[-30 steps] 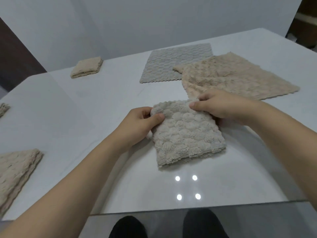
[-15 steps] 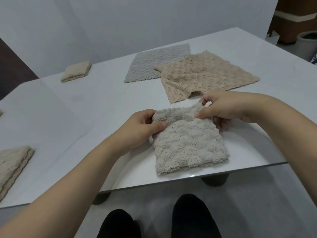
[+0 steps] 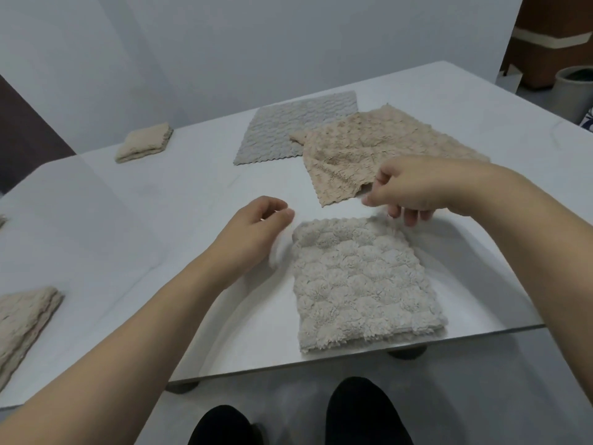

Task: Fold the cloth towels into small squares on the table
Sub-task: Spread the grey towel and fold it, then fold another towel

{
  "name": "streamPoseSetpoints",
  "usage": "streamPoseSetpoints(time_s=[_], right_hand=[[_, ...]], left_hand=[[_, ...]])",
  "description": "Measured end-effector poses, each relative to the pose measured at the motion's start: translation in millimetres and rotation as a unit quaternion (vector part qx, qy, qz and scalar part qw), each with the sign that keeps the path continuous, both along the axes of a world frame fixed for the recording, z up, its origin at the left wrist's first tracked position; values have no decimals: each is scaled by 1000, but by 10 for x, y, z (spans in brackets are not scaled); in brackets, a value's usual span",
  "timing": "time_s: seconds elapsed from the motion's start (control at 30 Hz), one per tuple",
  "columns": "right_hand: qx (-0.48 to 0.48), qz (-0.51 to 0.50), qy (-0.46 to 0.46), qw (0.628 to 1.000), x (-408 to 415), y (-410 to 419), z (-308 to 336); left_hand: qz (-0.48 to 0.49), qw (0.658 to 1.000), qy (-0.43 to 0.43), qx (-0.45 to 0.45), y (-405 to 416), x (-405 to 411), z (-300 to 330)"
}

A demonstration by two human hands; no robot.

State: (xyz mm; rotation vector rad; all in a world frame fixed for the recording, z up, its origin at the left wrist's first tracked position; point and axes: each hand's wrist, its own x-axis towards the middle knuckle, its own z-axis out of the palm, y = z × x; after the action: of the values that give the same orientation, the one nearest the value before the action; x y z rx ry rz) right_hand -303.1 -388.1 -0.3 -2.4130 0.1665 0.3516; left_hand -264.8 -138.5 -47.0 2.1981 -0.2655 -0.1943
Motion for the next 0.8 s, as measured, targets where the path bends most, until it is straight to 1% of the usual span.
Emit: streamPoseSetpoints(time_s=[0.07,0.17,0.3,0.43,0.57,0.63,0.7,0.8], right_hand=[[1,7,-72,997,131,124,17],[-38,31,-146,988,383,361,23],[-95,82,-172,977,846,651,-55],[-167,97,-181,964,1379,845,-217],[-264,85,-219,935,1854,946,-383],[-330,97,-246,906,2027,991,-410],[-375,126,-258,882,2164,1026,-413],[-365,118,-221,897,2312,1059,-389]], left_hand=[[16,999,-31,26,68,134,14],[4,993,-83,80,196,358,27],[-19,971,-144,189,396,777,15],[-30,957,-168,236,473,1306,9],[-45,938,-202,279,397,1842,-44],[-65,921,-229,308,346,2082,-92],[-83,891,-277,351,296,2261,-115],[-100,841,-352,398,222,2415,-92]])
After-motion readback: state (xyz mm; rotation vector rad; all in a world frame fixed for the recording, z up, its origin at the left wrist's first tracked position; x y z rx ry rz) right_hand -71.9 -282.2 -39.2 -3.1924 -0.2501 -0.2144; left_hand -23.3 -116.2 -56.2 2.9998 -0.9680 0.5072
